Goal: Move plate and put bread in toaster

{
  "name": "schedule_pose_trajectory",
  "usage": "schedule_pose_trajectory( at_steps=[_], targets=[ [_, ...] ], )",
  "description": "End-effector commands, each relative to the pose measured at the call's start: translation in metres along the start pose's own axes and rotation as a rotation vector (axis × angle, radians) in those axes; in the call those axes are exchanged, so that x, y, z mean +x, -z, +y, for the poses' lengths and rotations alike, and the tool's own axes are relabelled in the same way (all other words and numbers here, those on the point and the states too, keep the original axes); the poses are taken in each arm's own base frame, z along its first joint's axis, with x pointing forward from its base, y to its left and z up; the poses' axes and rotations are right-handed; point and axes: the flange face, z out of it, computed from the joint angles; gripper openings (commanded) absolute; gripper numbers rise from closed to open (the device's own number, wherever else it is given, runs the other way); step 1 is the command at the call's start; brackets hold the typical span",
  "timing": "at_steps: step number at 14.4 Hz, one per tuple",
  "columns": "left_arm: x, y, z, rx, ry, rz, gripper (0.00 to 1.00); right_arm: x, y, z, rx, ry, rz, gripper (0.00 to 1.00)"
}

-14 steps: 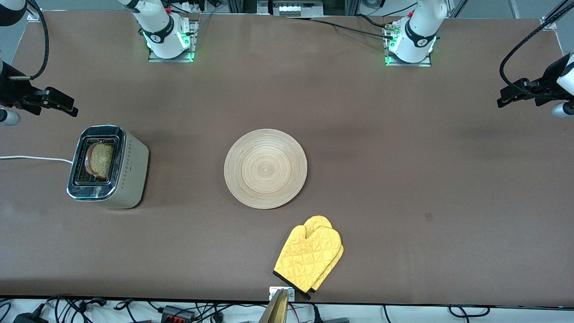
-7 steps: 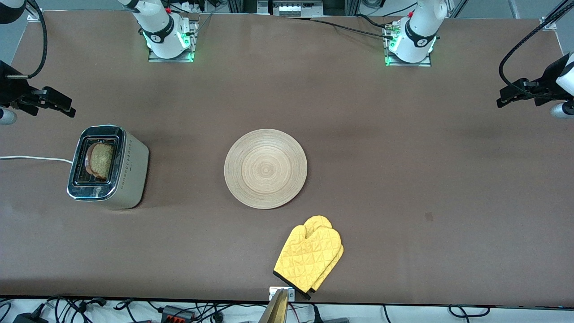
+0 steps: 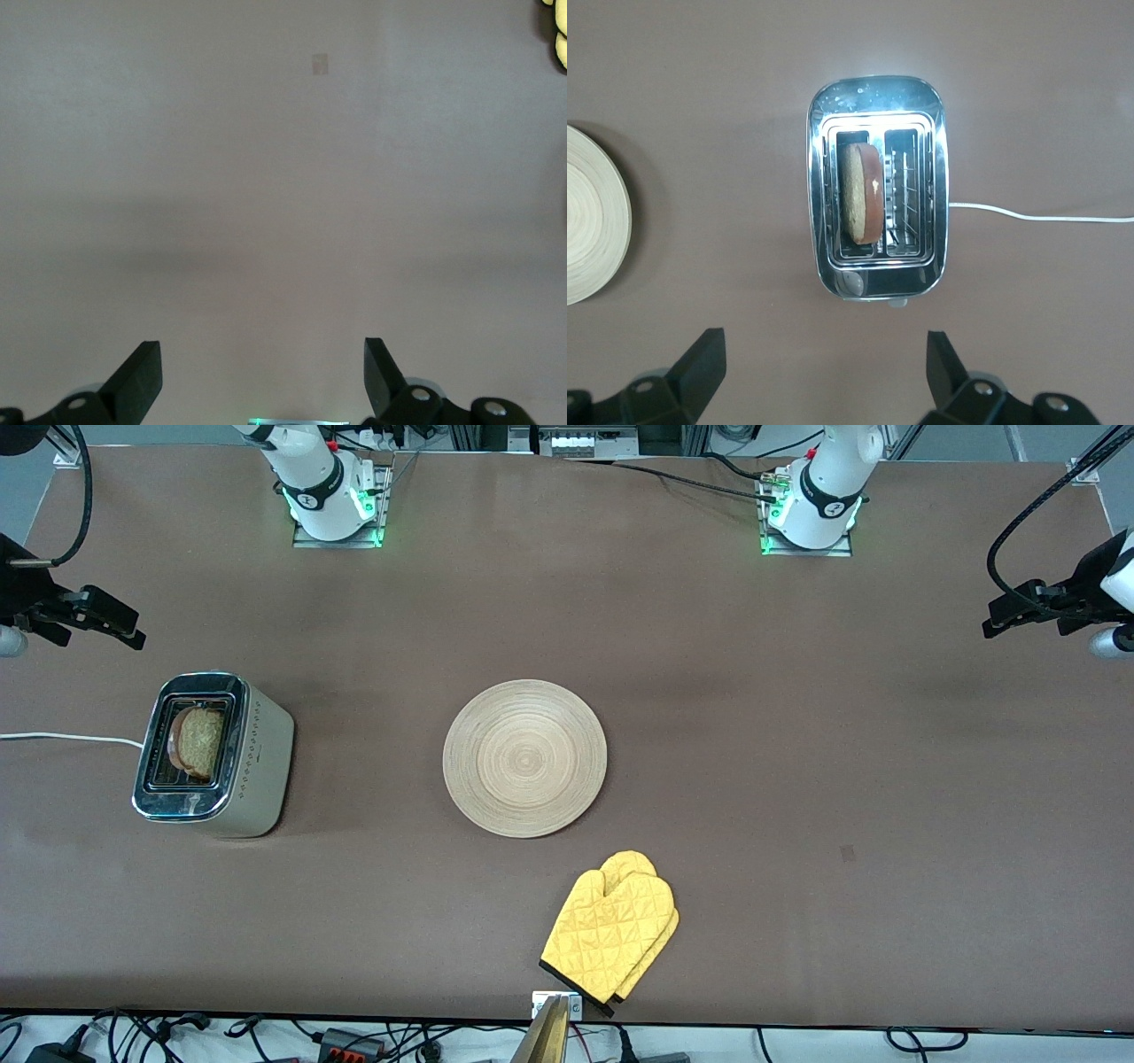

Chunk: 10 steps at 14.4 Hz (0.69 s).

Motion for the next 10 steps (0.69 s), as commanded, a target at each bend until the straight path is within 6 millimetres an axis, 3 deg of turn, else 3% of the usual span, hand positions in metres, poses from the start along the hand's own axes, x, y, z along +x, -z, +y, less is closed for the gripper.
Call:
schedule_pose_trajectory(
  at_steps=[1, 8, 10],
  targets=[
    [0.0037, 0.0058, 0.0027, -0.005, 0.001, -0.002, 1.00, -0.0107, 0.0029, -0.0006, -0.011, 0.021, 0.012, 1.00],
    [0.0032, 0.0095, 0.0127, -0.002, -0.016, 0.000, 1.00, -0.0124, 0.0011, -0.0012, -0.005, 0.016, -0.008, 1.00],
    [0.0032, 0.0096, 0.0078, -0.003, -0.009, 0.001, 1.00, -0.0124, 0.0011, -0.0021, -0.003, 0.016, -0.008, 1.00]
  ],
)
